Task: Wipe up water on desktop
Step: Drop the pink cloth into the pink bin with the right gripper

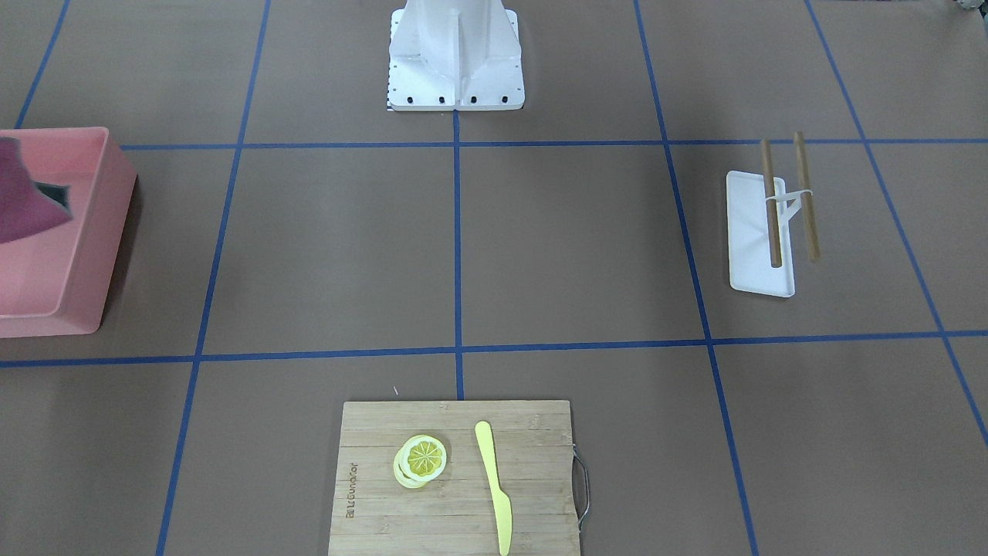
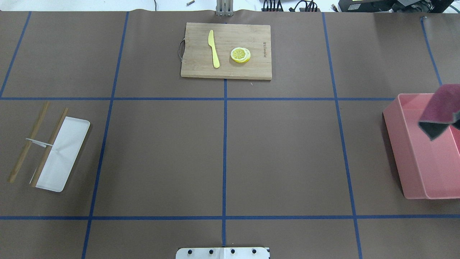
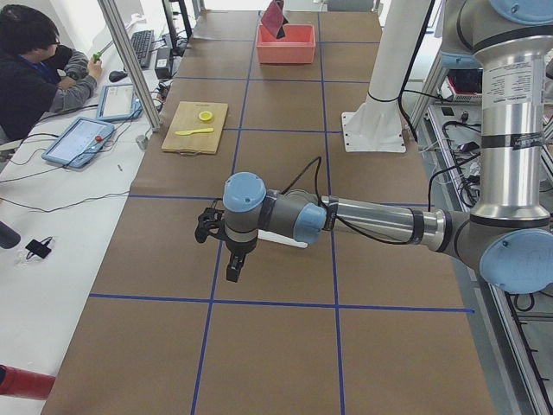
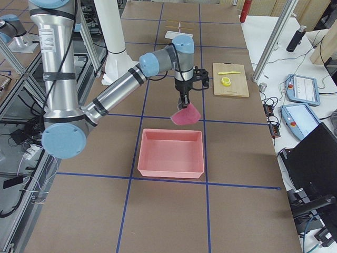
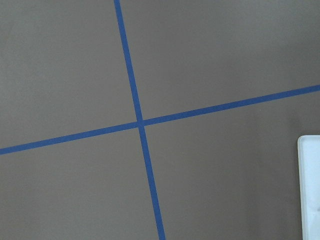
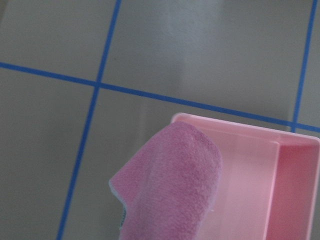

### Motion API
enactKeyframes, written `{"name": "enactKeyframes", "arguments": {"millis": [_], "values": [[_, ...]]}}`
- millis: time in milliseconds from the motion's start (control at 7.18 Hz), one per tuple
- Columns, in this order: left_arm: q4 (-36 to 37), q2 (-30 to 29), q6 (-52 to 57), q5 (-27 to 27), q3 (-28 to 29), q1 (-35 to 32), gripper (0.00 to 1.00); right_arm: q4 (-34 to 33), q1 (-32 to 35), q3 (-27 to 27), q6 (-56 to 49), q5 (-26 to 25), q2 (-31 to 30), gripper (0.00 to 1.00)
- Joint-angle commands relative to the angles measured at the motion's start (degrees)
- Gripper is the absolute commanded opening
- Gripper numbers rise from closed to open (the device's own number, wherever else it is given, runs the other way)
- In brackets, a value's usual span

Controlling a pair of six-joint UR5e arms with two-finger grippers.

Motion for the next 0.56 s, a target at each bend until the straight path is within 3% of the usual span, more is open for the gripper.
{"name": "enactKeyframes", "arguments": {"millis": [0, 139, 279, 418], "values": [[-0.03, -0.02, -0.27, 0.02, -0.06, 0.04, 0.98, 0.06, 8.19, -0.32, -17.83, 1.29, -11.08, 0.0], [-0.03, -0.02, -0.36, 0.02, 0.03, 0.04, 0.98, 0.06, 8.56, 0.02, -17.44, 1.2, -12.77, 0.2], [-0.03, -0.11, -0.36, 0.02, -0.06, 0.04, 0.98, 0.15, 8.48, -0.06, -16.83, 1.29, -12.09, 0.88], [-0.03, -0.03, -0.36, 0.02, 0.03, 0.04, 0.98, 1.1, 8.48, -0.23, -16.74, 1.9, -12.08, 1.0]]}}
